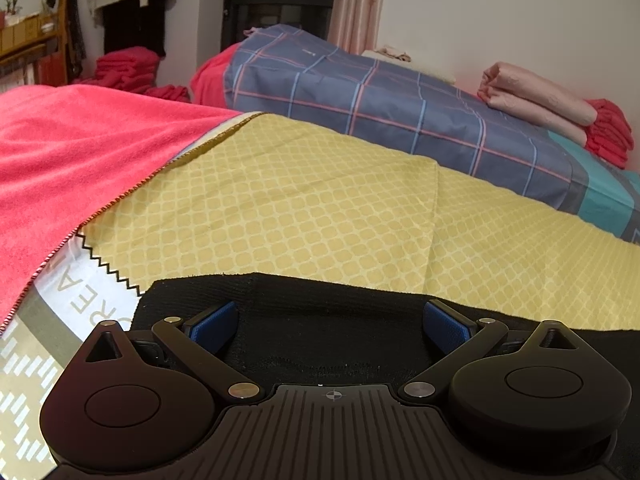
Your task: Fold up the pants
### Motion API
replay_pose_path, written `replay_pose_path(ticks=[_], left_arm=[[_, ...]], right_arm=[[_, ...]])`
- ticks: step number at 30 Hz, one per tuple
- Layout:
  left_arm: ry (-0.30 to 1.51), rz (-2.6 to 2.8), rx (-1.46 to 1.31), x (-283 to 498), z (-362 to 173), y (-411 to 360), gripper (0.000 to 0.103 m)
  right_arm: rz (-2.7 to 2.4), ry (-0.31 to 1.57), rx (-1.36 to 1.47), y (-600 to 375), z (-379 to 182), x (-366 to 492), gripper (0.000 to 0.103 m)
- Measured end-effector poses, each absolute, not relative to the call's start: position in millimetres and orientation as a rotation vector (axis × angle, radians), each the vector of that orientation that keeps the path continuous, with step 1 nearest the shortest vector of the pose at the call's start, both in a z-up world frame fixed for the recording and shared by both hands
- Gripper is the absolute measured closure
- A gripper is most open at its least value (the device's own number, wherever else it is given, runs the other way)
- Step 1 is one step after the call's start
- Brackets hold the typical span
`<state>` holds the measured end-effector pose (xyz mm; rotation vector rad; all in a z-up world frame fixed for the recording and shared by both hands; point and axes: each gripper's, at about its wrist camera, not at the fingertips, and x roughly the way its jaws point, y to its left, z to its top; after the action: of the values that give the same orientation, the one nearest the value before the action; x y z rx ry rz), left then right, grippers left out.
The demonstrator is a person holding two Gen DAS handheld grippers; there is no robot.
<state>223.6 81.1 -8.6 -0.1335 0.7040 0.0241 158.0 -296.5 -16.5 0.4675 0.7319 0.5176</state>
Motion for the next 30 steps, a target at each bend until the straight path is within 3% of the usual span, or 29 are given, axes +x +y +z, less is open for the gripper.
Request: replay_pose_path(ticks=[2, 4, 7, 10, 12, 13, 16, 17, 24, 26, 27, 28, 30], left_arm=[[0.703, 0.023, -0.132, 223.8, -8.9, 81.4, 0.000], [0.703, 0.024, -0.131, 223.9, -9.1, 81.3, 0.000], [0.703, 0.029, -0.121, 224.5, -9.8, 79.3, 0.000], [0.700, 0.031, -0.113, 224.3, -10.4, 78.0, 0.000], [0.699, 0.032, -0.111, 224.4, -10.7, 77.5, 0.000], [0.699, 0.033, -0.109, 224.4, -10.8, 77.4, 0.000], [0.698, 0.034, -0.108, 224.3, -10.8, 77.0, 0.000], [0.698, 0.033, -0.108, 224.1, -10.9, 77.0, 0.000], [0.692, 0.029, -0.119, 222.5, -10.1, 78.5, 0.000], [0.690, 0.028, -0.120, 222.2, -10.1, 78.8, 0.000], [0.690, 0.028, -0.119, 222.0, -10.1, 78.7, 0.000], [0.690, 0.029, -0.118, 221.9, -10.1, 78.6, 0.000], [0.689, 0.030, -0.117, 221.9, -10.3, 78.8, 0.000]], right_arm=[[0.423, 0.747, 0.687, -358.7, -34.9, 169.8, 0.085], [0.271, 0.681, 0.886, -422.5, -46.1, 162.8, 0.094], [0.030, 0.529, 0.912, -498.9, -42.6, 136.8, 0.094], [-0.121, 0.467, 0.875, -562.0, -35.9, 121.4, 0.102], [-0.325, 0.451, 0.782, -589.7, -26.3, 114.7, 0.102], [-0.389, 0.428, 0.784, -598.6, -18.8, 108.9, 0.098], [-0.443, 0.346, 0.663, -587.6, 9.9, 89.3, 0.037], [-0.462, 0.327, 0.620, -584.2, 15.6, 84.1, 0.032], [-0.466, 0.509, 0.446, -561.0, -4.1, 115.3, 0.044], [-0.460, 0.558, 0.407, -556.8, -10.2, 116.5, 0.076], [-0.477, 0.573, 0.359, -555.5, -9.7, 108.3, 0.079], [-0.476, 0.561, 0.328, -552.2, -5.5, 109.6, 0.095], [-0.473, 0.483, 0.341, -557.7, 5.8, 102.1, 0.095]])
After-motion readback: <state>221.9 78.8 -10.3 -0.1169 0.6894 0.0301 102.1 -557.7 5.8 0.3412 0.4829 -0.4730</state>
